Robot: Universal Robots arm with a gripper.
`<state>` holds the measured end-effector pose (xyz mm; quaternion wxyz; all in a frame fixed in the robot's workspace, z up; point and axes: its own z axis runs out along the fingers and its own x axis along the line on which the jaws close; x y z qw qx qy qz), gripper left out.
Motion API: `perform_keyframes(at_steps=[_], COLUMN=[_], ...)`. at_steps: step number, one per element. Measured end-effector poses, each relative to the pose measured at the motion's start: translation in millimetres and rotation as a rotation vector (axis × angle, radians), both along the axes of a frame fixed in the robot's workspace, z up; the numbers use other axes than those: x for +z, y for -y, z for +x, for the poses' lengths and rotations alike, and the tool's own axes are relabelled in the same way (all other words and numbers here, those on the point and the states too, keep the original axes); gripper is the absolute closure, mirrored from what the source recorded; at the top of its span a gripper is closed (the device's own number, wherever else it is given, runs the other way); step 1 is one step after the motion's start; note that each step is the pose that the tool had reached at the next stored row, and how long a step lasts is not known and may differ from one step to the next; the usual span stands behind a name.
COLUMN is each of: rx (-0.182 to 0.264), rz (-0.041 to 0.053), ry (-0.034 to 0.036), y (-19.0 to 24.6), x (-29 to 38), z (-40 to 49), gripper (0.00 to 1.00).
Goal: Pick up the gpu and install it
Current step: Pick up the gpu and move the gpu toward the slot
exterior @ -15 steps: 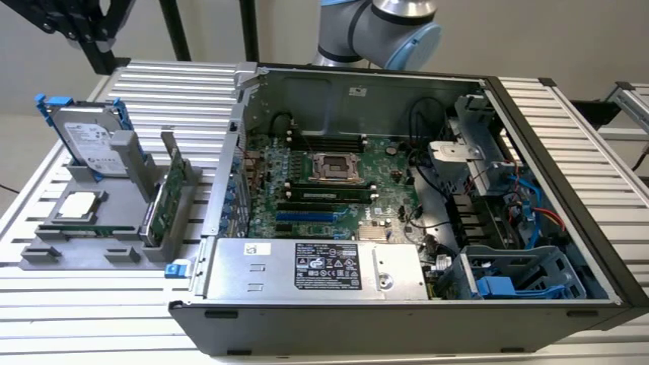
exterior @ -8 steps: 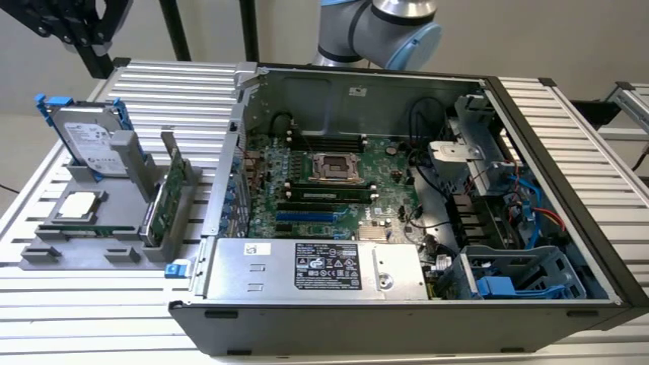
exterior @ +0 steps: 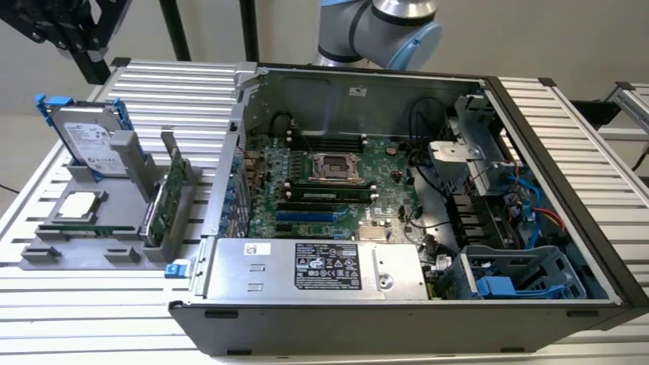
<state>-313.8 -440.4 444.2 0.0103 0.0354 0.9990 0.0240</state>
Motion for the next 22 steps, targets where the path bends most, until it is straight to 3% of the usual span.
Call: perform_keyframes(at_steps=[22], rx=[0.000], rz=[0.0001], ry=[0.0000], y=[26.1], x=[0.0], z=[0.0], gripper=[1.00])
